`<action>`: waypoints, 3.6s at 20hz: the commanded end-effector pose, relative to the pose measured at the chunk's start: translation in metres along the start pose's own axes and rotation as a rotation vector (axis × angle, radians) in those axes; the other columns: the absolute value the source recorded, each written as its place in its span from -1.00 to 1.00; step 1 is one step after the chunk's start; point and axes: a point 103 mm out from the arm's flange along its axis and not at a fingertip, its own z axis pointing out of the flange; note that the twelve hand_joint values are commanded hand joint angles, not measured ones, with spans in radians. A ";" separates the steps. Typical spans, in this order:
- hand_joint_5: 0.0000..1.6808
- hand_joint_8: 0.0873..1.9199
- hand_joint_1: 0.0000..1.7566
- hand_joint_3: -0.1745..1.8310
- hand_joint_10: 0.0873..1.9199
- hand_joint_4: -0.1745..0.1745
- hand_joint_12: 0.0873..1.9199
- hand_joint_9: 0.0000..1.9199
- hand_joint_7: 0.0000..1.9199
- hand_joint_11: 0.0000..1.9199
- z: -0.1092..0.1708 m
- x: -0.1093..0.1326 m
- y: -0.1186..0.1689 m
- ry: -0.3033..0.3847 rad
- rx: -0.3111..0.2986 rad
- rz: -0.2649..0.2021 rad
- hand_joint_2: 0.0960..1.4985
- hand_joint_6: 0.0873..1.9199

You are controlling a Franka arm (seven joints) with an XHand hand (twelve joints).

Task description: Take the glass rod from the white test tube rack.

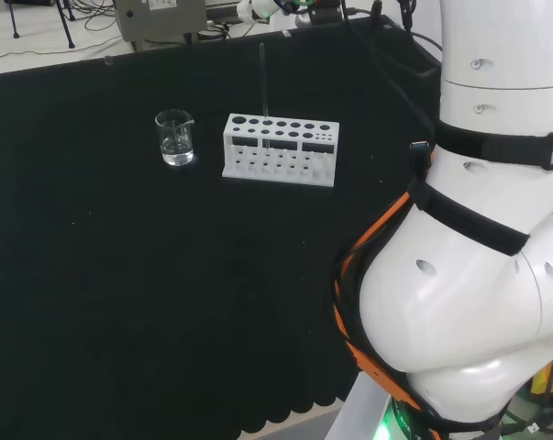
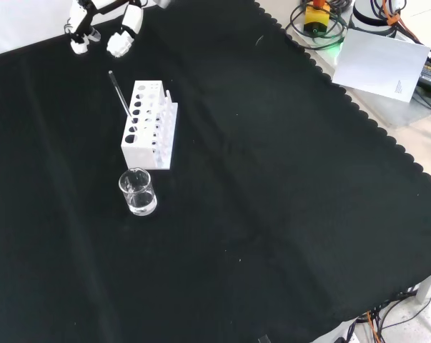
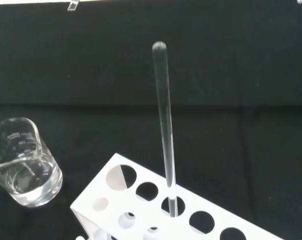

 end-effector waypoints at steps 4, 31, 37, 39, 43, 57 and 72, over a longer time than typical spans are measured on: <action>-0.54 0.16 -0.41 -0.44 0.18 -1.00 0.33 0.04 -0.17 -0.09 0.014 0.004 -0.002 -0.008 0.010 -0.015 0.21 -0.11; -0.46 0.36 -0.35 -0.44 0.51 -1.00 0.32 0.32 -0.19 0.60 0.048 0.000 0.015 -0.030 0.028 -0.046 0.22 -0.03; -0.34 0.38 -0.29 -0.44 0.42 -1.00 0.23 0.45 -0.17 0.74 0.055 -0.002 0.017 -0.040 0.030 -0.044 0.21 -0.03; -0.31 0.38 -0.26 -0.44 0.39 -1.00 0.20 0.48 -0.17 0.78 0.063 -0.003 0.020 -0.047 0.029 -0.047 0.21 -0.04; -0.16 0.36 -0.20 -0.44 0.32 -1.00 0.16 0.54 -0.13 0.84 0.065 0.000 0.022 -0.068 -0.008 -0.061 0.20 -0.09; 0.38 0.12 0.38 -0.40 0.01 -1.00 0.03 0.74 0.22 1.00 0.051 0.004 0.018 -0.085 -0.165 -0.069 0.06 -0.33; 0.64 0.12 0.51 0.11 -0.20 -1.00 -0.35 0.72 0.30 0.72 -0.011 0.010 -0.014 0.021 -0.334 -0.026 -0.40 -0.68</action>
